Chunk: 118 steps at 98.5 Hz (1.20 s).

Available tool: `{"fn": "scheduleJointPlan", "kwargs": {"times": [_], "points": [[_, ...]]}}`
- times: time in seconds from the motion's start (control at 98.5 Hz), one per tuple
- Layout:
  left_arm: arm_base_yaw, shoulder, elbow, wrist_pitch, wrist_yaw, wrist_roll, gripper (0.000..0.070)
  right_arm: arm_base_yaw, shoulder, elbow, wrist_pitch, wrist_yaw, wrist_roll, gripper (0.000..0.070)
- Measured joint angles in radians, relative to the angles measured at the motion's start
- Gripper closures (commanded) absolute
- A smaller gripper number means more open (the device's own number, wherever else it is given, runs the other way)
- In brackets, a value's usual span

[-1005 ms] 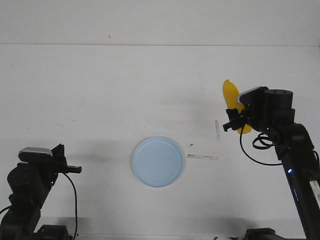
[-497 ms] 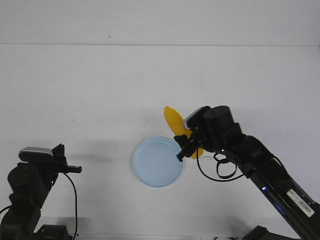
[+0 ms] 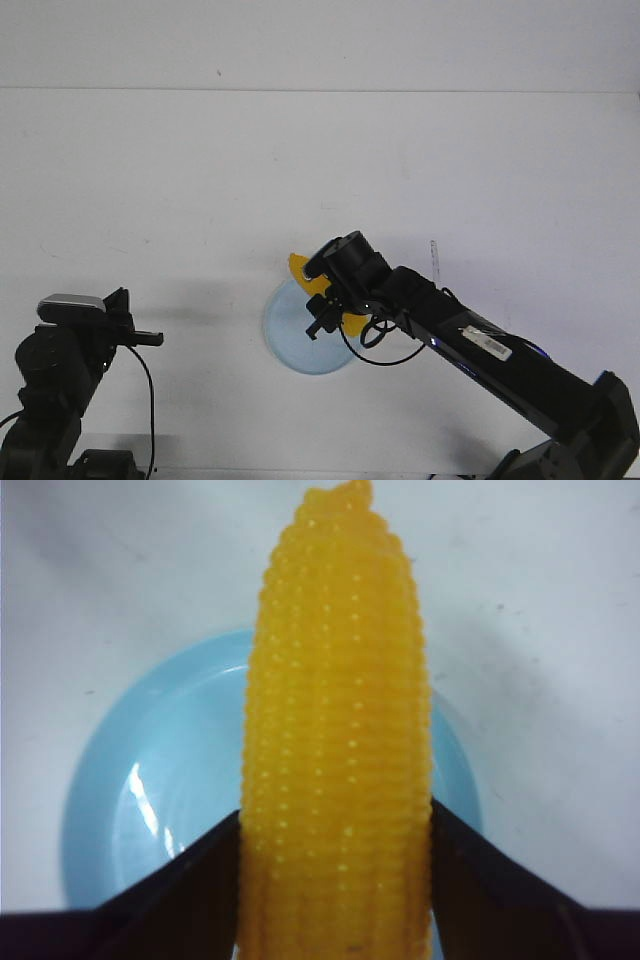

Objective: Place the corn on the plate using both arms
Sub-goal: 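Lift the corn cob with the right gripper and carry it over the plate, then lower the corn onto the plate and open the right gripper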

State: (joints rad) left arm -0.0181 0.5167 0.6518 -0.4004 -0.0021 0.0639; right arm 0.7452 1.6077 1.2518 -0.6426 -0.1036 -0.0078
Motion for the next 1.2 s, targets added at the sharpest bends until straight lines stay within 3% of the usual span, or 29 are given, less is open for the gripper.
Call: {"fn": "scheduleJointPlan", "kwargs": {"times": [0.304,0.386,0.518,0.568,0.802,0.883,1.035,1.198], "points": [[0.0,0.0,0.0,0.0,0.0,0.001,0.07,0.006,0.137,0.0,0.021,-0.001,0.005,0.0495],[0.0,0.0,0.0,0.0,0.0,0.008,0.07,0.006,0.139,0.0,0.022,-0.001,0.005,0.0433],[0.0,0.0,0.0,0.0,0.0,0.022,0.07,0.008,0.138,0.0,0.023,-0.001,0.005,0.0195],[0.0,0.0,0.0,0.0,0.0,0.023,0.07,0.009,0.138,0.0,0.022,-0.001,0.005,0.0133],[0.0,0.0,0.0,0.0,0.0,0.023,0.07,0.01,0.113,0.0,0.019,-0.001,0.005,0.0125],[0.0,0.0,0.0,0.0,0.0,0.023,0.07,0.008,0.056,0.0,0.025,0.003,0.01,0.015],[0.0,0.0,0.0,-0.001,0.0,0.023,0.07,-0.016,-0.115,0.001,0.069,0.064,0.019,0.0278],[0.0,-0.019,0.0,-0.008,0.0,0.023,0.07,-0.092,-0.284,0.004,0.076,0.196,0.019,0.0543]]}}
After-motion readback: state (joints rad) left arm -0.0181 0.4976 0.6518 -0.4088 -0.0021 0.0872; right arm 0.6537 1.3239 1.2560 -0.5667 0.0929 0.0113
